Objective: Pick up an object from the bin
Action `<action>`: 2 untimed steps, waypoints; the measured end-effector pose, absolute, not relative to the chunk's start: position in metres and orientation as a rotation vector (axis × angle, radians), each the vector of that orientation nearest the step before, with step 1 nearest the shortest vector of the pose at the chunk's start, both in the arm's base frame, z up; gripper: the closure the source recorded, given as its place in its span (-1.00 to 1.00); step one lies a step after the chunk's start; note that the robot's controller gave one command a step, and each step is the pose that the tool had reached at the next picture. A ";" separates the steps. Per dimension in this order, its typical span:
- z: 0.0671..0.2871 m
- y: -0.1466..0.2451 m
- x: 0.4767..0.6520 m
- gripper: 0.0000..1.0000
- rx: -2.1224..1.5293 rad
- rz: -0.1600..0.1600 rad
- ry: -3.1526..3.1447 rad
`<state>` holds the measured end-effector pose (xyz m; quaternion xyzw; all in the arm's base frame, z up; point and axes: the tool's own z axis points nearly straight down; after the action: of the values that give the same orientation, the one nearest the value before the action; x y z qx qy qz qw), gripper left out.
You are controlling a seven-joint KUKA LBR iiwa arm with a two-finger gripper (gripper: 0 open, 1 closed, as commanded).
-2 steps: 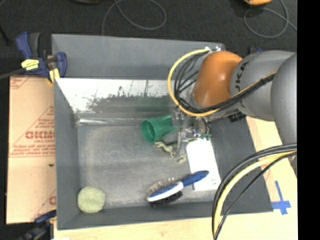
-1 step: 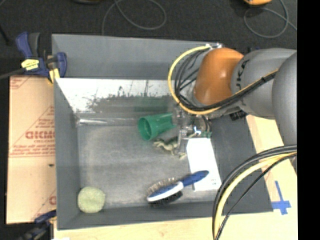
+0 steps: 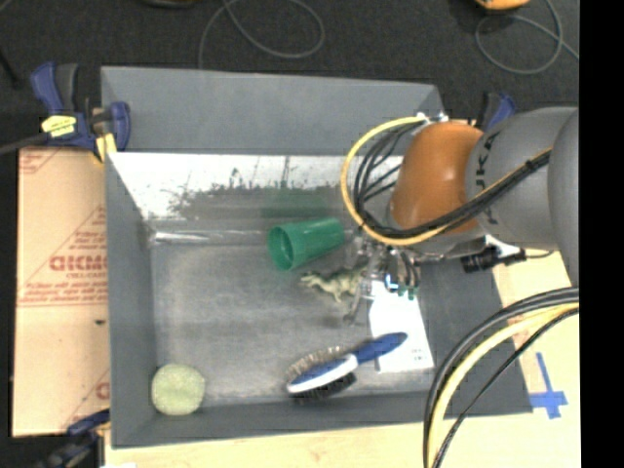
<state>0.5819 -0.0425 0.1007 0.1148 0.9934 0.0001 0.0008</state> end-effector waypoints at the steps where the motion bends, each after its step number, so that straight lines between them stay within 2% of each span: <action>1: 0.071 -0.041 0.582 -1.00 0.474 0.002 3.099; 2: 0.071 -0.042 0.576 1.00 0.711 -0.001 3.061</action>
Offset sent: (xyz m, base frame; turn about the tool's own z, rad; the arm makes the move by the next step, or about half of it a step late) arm -0.0068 0.0013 -0.0307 0.2290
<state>0.5756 -0.0424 0.0705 0.2262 0.9741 -0.0002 -0.0006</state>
